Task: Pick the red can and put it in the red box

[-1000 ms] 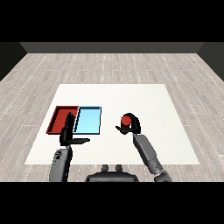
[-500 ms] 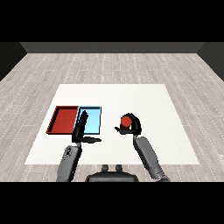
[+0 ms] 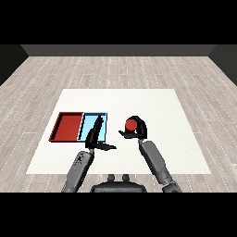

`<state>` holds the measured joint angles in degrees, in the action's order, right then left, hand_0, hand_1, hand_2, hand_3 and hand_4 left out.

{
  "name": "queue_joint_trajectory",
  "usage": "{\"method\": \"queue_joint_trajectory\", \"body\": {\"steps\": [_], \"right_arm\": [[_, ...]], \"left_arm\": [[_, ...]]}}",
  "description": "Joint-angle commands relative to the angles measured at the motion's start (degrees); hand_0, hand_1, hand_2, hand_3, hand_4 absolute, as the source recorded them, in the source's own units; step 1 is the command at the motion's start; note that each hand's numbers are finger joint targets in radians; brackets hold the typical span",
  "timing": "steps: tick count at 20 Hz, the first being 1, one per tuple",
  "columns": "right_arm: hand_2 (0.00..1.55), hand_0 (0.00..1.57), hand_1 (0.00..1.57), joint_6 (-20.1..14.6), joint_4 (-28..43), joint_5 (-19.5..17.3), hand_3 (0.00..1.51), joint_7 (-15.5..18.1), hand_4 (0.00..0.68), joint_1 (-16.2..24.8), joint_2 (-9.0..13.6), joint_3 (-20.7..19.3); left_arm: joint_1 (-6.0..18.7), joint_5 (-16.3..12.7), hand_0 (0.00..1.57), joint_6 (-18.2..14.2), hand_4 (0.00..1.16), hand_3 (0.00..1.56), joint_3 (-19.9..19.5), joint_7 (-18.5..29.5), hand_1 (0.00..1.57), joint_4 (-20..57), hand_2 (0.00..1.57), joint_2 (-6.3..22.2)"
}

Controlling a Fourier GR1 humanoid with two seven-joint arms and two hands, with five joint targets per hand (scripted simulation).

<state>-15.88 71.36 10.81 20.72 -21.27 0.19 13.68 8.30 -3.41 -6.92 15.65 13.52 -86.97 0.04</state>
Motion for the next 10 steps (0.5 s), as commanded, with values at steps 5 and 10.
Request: {"method": "queue_joint_trajectory", "body": {"steps": [5,10], "right_arm": [[1.40,1.39,1.39,-3.8,7.9,-1.6,1.39,-5.5,0.636,-0.2,-0.2,5.2],[1.41,1.39,1.39,-1.5,2.3,2.1,1.40,-1.1,0.611,-3.0,-0.2,5.2]], "left_arm": [[6.5,-3.5,0.00,-4.7,0.00,0.00,5.6,1.2,0.00,6.8,0.00,0.0],[3.4,-2.7,0.00,-10.6,0.00,0.00,13.3,-0.4,0.00,2.8,0.00,0.0]]}}
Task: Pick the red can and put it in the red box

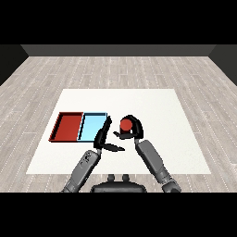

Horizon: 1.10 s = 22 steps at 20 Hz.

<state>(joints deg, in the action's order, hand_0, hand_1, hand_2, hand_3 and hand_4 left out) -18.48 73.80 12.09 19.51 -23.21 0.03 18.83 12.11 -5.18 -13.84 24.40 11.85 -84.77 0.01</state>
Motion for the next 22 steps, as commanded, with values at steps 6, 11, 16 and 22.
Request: {"method": "queue_joint_trajectory", "body": {"steps": [6,11,16,22], "right_arm": [[1.43,1.41,1.41,-0.9,-0.3,2.2,1.40,0.7,0.617,-2.4,0.0,2.5],[1.44,1.43,1.43,-2.0,4.2,0.8,1.40,-1.7,0.599,-1.2,0.0,5.2],[1.43,1.45,1.45,-5.3,1.2,4.2,1.38,-1.6,0.614,-6.7,0.0,7.5],[1.44,1.46,1.46,-5.3,2.1,6.7,1.39,1.3,0.588,-4.8,0.0,10.0]], "left_arm": [[7.9,-1.5,0.00,3.8,0.00,0.00,-5.8,-3.9,0.00,4.7,0.00,0.6],[6.3,-2.1,0.00,-4.5,0.00,0.00,3.0,1.3,0.00,9.3,0.00,0.0],[7.1,-1.6,0.00,1.2,0.00,0.00,-2.6,-1.0,0.00,9.0,0.00,0.2],[10.4,-3.1,0.00,-5.5,0.00,0.00,4.8,-1.2,0.00,10.9,0.00,0.0]]}}
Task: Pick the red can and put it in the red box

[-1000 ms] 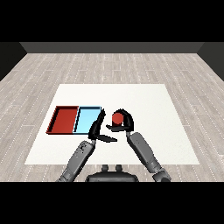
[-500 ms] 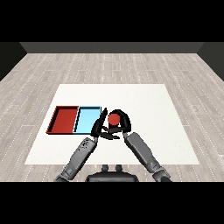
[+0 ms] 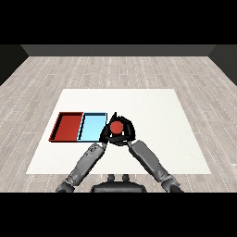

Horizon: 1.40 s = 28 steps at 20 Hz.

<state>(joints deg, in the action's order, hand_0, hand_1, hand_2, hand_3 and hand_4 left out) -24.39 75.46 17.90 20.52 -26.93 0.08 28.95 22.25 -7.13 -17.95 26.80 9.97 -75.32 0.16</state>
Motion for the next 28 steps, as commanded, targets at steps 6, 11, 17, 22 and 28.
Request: {"method": "queue_joint_trajectory", "body": {"steps": [6,11,17,22,28], "right_arm": [[1.46,1.49,1.49,-0.2,1.8,0.4,1.41,-1.1,0.504,-1.3,0.0,0.3],[1.45,1.50,1.50,-4.3,-2.4,6.3,1.40,3.6,0.523,-3.5,0.0,5.6],[1.44,1.47,1.47,-4.7,2.5,2.1,1.39,3.1,0.559,0.7,0.0,7.5],[1.45,1.52,1.52,-0.7,1.1,3.5,1.39,1.3,0.541,-2.1,0.0,1.6],[1.46,1.52,1.52,-1.9,6.6,-1.8,1.40,-2.2,0.549,1.4,0.4,1.9]], "left_arm": [[3.2,0.4,0.00,-9.4,0.43,0.00,4.0,2.3,0.00,5.2,0.00,-0.1],[1.1,0.1,1.55,-8.9,0.87,1.38,3.9,-2.1,1.55,0.5,1.48,-0.1],[2.0,0.5,1.57,-13.3,0.95,1.39,5.8,-3.1,1.57,3.7,1.50,0.0],[4.7,1.8,1.57,-12.9,0.86,1.34,3.2,-5.3,1.57,1.3,1.50,0.0],[8.4,-3.6,1.57,-18.9,0.88,1.42,7.5,-2.4,1.57,4.7,1.53,-0.1]]}}
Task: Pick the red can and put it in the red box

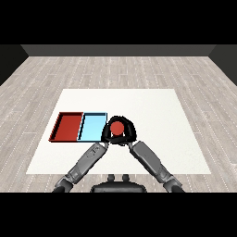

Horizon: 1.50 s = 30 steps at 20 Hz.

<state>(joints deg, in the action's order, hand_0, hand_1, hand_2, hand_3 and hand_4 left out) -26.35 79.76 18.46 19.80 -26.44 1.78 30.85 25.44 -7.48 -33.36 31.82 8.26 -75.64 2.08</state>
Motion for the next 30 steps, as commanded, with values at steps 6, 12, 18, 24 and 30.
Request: {"method": "queue_joint_trajectory", "body": {"steps": [6,12,18,24,30], "right_arm": [[0.61,0.76,0.76,6.8,2.6,0.6,0.00,1.3,0.000,3.3,-0.7,-1.1],[0.00,0.00,0.00,9.0,2.2,-0.5,0.00,0.1,0.000,2.4,0.1,-3.9],[0.00,0.00,0.00,5.8,6.4,-4.8,0.00,-4.2,0.000,1.2,0.3,-5.1],[0.00,0.00,0.00,6.4,10.0,-6.4,0.00,-3.1,0.000,3.9,2.3,-8.1],[0.00,0.00,0.00,5.5,20.3,-5.8,0.00,-8.2,0.000,3.1,6.1,-15.5]], "left_arm": [[0.5,-3.0,1.57,0.1,1.14,1.49,0.4,2.2,1.57,2.1,1.57,-2.0],[0.4,-4.0,1.57,1.7,1.14,1.49,-0.9,6.5,1.57,5.8,1.57,-2.0],[-0.5,-0.2,1.57,3.6,1.15,1.48,-2.9,4.6,1.57,4.1,1.57,-2.0],[-2.0,-2.8,1.57,0.9,1.14,1.48,-0.8,6.5,1.57,5.2,1.57,-2.1],[-2.7,-1.5,1.57,3.3,1.12,1.48,-4.8,3.6,1.57,3.7,1.57,-1.7]]}}
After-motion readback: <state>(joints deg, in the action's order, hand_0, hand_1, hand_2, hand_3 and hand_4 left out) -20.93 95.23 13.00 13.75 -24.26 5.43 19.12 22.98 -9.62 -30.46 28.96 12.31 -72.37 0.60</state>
